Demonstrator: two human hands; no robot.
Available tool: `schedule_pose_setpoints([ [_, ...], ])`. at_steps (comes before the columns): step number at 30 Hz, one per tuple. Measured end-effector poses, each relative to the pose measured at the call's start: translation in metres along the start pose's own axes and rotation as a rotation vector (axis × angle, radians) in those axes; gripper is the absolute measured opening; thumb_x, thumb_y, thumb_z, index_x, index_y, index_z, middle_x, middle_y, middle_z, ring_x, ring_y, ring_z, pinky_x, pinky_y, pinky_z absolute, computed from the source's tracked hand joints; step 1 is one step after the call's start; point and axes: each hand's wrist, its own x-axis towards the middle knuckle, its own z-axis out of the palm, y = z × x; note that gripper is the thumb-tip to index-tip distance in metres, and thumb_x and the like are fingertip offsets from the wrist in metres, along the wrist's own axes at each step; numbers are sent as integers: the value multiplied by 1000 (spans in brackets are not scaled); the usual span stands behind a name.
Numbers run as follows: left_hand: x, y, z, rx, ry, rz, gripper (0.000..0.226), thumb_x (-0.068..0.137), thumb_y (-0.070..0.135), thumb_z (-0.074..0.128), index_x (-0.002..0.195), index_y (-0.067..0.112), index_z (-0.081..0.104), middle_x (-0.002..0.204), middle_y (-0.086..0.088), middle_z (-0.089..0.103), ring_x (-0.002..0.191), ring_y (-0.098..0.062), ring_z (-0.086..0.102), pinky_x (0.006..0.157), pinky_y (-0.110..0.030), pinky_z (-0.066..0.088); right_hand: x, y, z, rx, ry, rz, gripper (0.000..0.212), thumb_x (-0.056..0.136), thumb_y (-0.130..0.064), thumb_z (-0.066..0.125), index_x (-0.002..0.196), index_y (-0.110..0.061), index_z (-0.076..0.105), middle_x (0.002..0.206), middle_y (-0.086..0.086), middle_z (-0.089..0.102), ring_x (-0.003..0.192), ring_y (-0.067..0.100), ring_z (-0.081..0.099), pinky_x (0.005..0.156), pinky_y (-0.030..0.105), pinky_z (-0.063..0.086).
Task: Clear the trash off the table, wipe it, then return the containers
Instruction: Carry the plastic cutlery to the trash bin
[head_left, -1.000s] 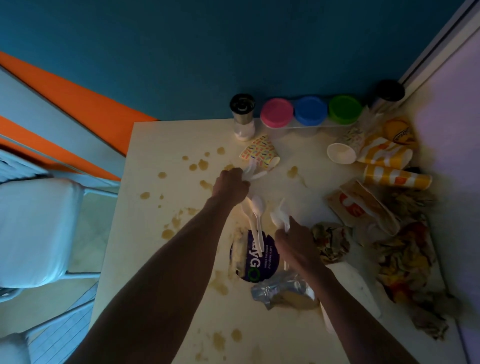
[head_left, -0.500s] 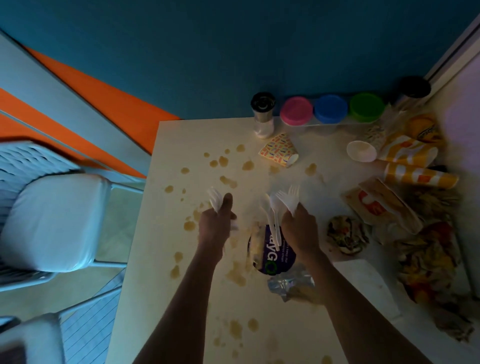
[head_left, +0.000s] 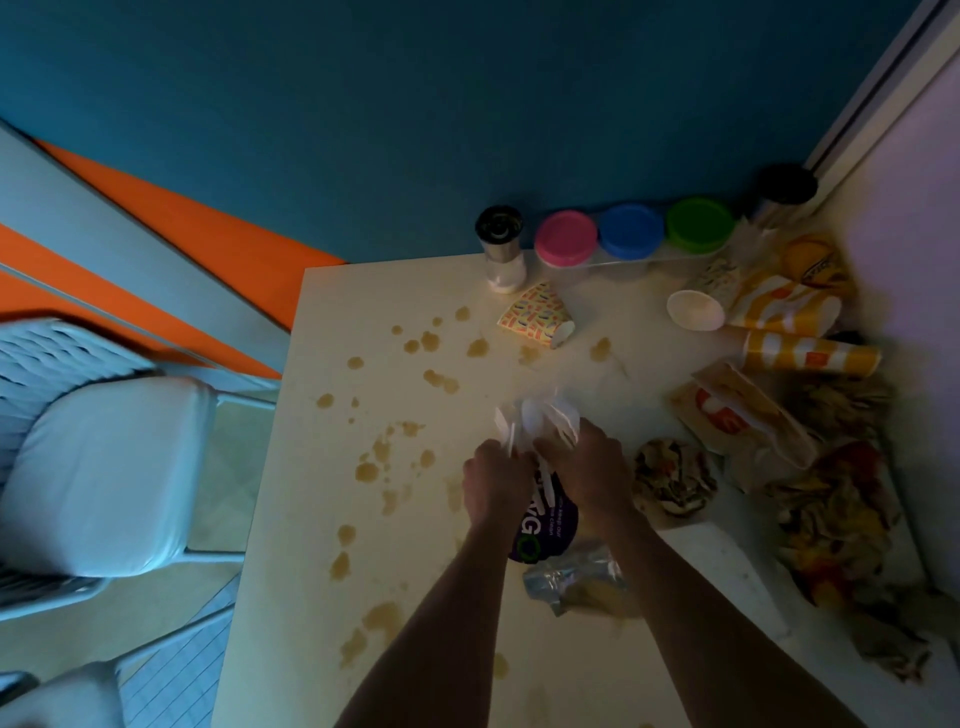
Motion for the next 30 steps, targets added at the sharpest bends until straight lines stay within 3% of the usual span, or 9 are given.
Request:
schedule_pose_setpoints([
  [4, 3, -1, -1, -28, -60, -38, 34, 84, 37, 64, 104, 11, 72, 92, -8, 72, 83, -27, 70, 70, -36, 60, 3, 1, 2, -180, 37, -69, 53, 84, -57, 66, 115, -15, 59, 104, 10, 69, 97, 33, 67, 75, 38, 51],
  [9, -12, -18, -20, -164, -65, -56, 24, 89, 37, 55, 84, 15, 65, 84, -7, 72, 78, -25, 68, 70, -36, 54, -2, 4, 0, -384, 6, -148, 41, 94, -45, 57, 112, -9, 60, 110, 11, 60, 100, 32, 64, 76, 35, 47],
  [14, -32, -39, -34, -225, -28, 8, 38, 81, 44, 49, 97, 13, 64, 87, -10, 73, 80, -30, 70, 75, -47, 58, -23, 5, -15, -348, -76, -113, 37, 94, -40, 53, 110, -8, 57, 109, 15, 64, 100, 34, 63, 75, 35, 47],
  [17, -57, -40, -43, -291, 9, 63, 35, 84, 45, 51, 96, 14, 62, 84, -15, 69, 70, -29, 63, 64, -46, 54, -41, 1, -32, -211, -105, -85, 35, 95, -42, 50, 108, -9, 54, 100, 13, 62, 95, 34, 63, 71, 35, 44],
  [21, -97, -41, -56, -503, 37, 68, 25, 100, 33, 56, 89, 13, 65, 62, -1, 54, 55, -14, 47, 57, -29, 38, -70, -3, -57, 310, -47, 21, 31, 86, -47, 51, 85, -16, 54, 82, 6, 62, 79, 28, 61, 73, 41, 53],
  [23, -119, -46, -59, -591, 42, 88, 23, 100, 33, 59, 86, 16, 66, 58, 3, 52, 52, -11, 45, 57, -27, 38, -93, -2, -69, 493, -52, 88, 18, 90, -35, 56, 82, -19, 53, 77, 3, 58, 69, 22, 56, 63, 33, 48],
  [25, -135, -50, -60, -674, 31, 120, 21, 100, 32, 59, 86, 17, 64, 56, 4, 48, 51, -11, 43, 54, -26, 36, -113, 4, -74, 632, -87, 174, 12, 87, -21, 63, 92, -12, 56, 72, 2, 55, 57, 15, 49, 46, 23, 41],
  [27, -151, -54, -58, -747, 24, 146, 21, 101, 30, 59, 86, 15, 61, 56, 4, 46, 50, -10, 41, 51, -25, 35, -135, 13, -72, 717, -142, 198, 11, 86, -15, 68, 91, -11, 58, 65, -2, 51, 53, 10, 45, 40, 19, 36],
  [30, -174, -55, -55, -823, 21, 198, 20, 102, 28, 58, 89, 12, 59, 54, 5, 43, 47, -8, 39, 47, -23, 33, -170, 23, -60, 732, -254, 258, 14, 88, -22, 71, 86, -14, 59, 57, -2, 48, 47, 11, 43, 44, 22, 35],
])
